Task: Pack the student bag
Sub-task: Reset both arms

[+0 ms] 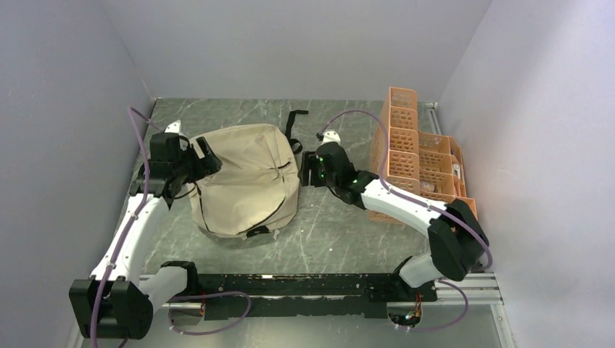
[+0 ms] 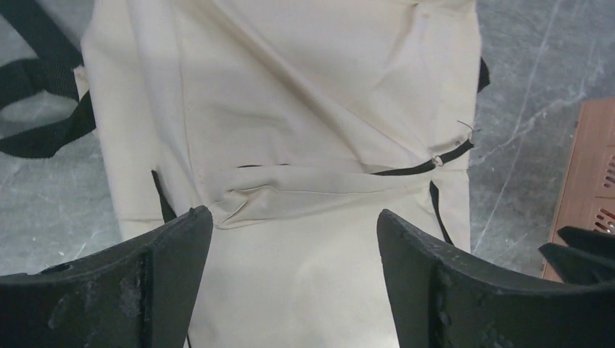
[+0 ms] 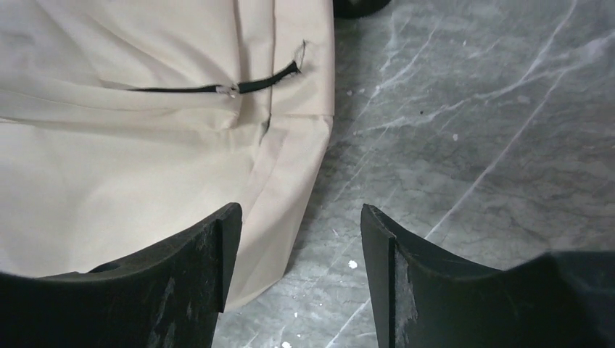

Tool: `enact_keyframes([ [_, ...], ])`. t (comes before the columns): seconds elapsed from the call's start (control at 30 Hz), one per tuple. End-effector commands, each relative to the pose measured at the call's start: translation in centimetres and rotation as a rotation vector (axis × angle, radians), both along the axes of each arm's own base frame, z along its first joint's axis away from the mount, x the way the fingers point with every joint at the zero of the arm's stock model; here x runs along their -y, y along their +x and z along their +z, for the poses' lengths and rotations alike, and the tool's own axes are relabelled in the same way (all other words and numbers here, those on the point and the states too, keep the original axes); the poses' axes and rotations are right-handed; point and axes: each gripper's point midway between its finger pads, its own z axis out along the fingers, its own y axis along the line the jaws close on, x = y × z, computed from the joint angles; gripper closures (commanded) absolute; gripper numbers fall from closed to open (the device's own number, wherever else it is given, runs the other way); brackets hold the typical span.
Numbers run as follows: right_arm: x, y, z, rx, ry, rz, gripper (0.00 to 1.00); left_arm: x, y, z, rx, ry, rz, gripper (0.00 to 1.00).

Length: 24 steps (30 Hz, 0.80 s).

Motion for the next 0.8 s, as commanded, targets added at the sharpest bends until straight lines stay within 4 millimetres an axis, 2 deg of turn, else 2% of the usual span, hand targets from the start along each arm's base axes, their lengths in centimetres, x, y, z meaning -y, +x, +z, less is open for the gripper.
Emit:
enact_keyframes([
  [0.0, 0.8, 0.5, 5.0, 0.105, 0.015, -0.012, 0.35, 1.3, 0.4, 3.0, 0.142, 0.039, -0.112, 0.11],
  [0.13, 1.8, 1.3, 11.1, 0.231, 0.01, -0.038, 0.3, 1.1, -0.1, 7.6, 0.262, 0.08, -0.118, 0.1],
  [0.27, 3.9, 1.3, 17.6, 0.384, 0.012, -0.075, 0.02, -0.6, -0.9, 12.1, 0.33, 0.119, -0.033, 0.1],
  [0.37, 6.3, 0.7, 22.5, 0.519, 0.011, -0.119, 0.0, -1.6, -1.3, 15.9, 0.393, 0.132, 0.03, 0.1],
  [0.5, 10.9, -0.9, 28.5, 0.689, 0.021, -0.249, 0.0, -2.8, -1.7, 20.0, 0.447, 0.153, 0.097, 0.1],
  [0.57, 13.0, -1.9, 30.9, 0.769, 0.029, -0.301, 0.0, -3.3, -1.6, 21.5, 0.462, 0.17, 0.122, 0.1],
  [0.67, 14.7, -3.5, 33.0, 0.861, 0.039, -0.309, 0.0, -3.6, -1.5, 22.8, 0.473, 0.182, 0.141, 0.1],
  [0.77, 15.7, -4.4, 33.6, 0.921, 0.051, -0.323, 0.0, -3.4, -1.3, 23.3, 0.476, 0.189, 0.143, 0.1],
])
